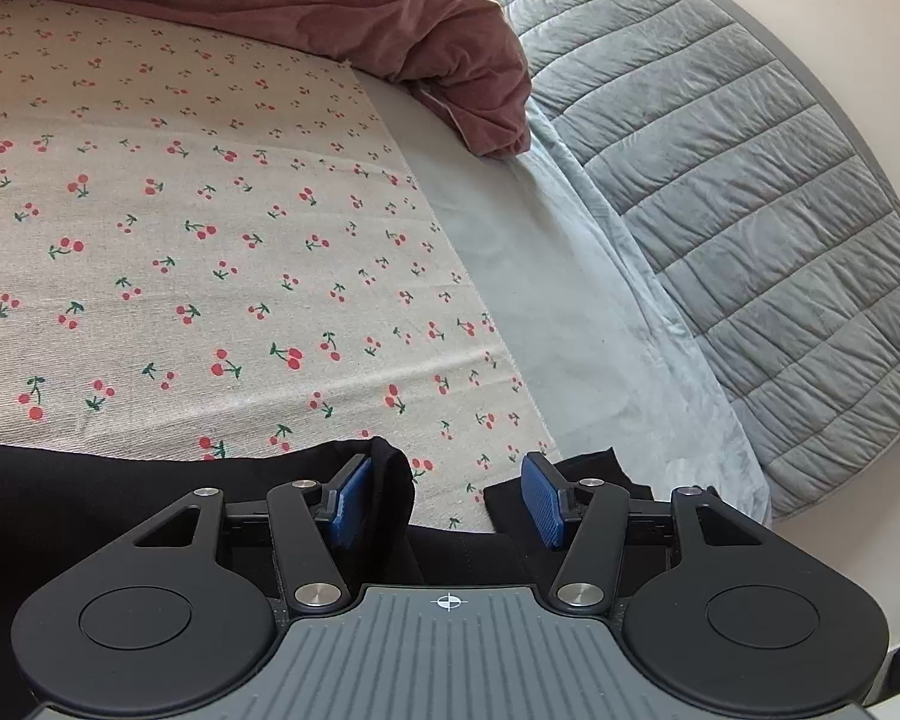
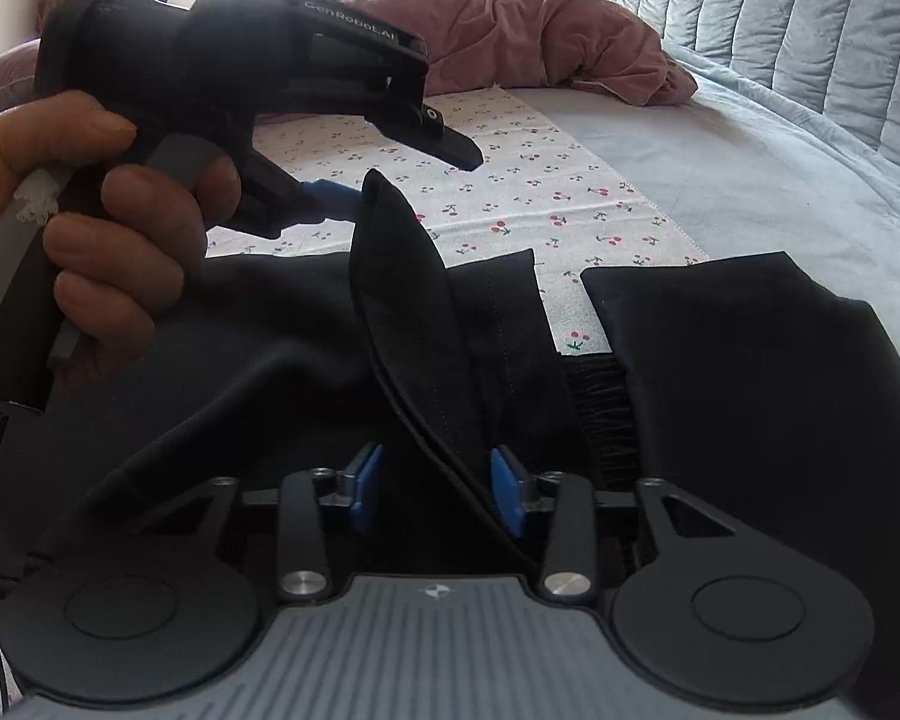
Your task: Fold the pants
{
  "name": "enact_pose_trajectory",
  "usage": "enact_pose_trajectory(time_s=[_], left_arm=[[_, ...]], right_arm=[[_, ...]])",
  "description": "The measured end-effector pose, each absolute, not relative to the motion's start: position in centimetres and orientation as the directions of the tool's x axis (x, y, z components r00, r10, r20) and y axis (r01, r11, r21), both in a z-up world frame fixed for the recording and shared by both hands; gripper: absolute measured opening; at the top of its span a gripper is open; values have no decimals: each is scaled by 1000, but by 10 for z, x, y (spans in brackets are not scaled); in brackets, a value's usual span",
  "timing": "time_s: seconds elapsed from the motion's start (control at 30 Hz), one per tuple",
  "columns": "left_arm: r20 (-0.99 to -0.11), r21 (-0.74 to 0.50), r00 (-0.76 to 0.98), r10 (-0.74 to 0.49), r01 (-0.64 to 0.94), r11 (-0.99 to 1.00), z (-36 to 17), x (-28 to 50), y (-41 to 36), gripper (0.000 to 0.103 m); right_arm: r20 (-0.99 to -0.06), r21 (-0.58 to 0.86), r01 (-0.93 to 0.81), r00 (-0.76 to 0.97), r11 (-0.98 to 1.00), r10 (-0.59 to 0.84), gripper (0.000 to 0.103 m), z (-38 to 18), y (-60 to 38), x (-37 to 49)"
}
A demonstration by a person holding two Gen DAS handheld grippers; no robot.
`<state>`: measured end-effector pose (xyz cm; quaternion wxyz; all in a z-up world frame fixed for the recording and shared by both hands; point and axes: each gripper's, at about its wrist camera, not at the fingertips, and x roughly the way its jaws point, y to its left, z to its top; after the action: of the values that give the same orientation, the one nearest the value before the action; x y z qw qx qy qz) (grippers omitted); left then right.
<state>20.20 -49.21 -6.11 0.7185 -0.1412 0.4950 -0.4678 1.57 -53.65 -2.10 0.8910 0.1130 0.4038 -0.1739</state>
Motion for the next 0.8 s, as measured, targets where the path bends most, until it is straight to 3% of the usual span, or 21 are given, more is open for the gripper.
enact_pose_trajectory(time_s=[0.23, 0.57, 0.67, 0.7, 0.73, 0.77, 0.8], left_arm=[[-575, -659, 65, -816, 554, 509, -56, 192, -495, 54], [-580, -579, 219, -784, 567, 586, -30, 184, -440, 61], [-576, -545, 260, -775, 584, 602, -22, 175, -401, 62], [-569, -537, 271, -776, 592, 601, -19, 169, -383, 64], [-563, -535, 277, -779, 596, 599, -18, 162, -367, 66], [-563, -531, 280, -778, 598, 600, -19, 157, -354, 67], [-575, -521, 275, -770, 603, 604, -21, 148, -338, 67]], right_arm=[[-661, 264, 530, 708, 806, -249, 0, 11, -565, -23], [-736, 134, 653, 570, 746, -367, 0, -2, -569, -20], [-696, 237, 688, 613, 686, -374, 0, 6, -572, -46], [-678, 301, 689, 641, 660, -360, 4, 9, -573, -57], [-650, 378, 682, 677, 627, -345, 23, 13, -574, -68], [-629, 426, 670, 702, 608, -333, 48, 14, -575, -77], [-608, 474, 648, 730, 596, -311, 54, 15, -576, -86]])
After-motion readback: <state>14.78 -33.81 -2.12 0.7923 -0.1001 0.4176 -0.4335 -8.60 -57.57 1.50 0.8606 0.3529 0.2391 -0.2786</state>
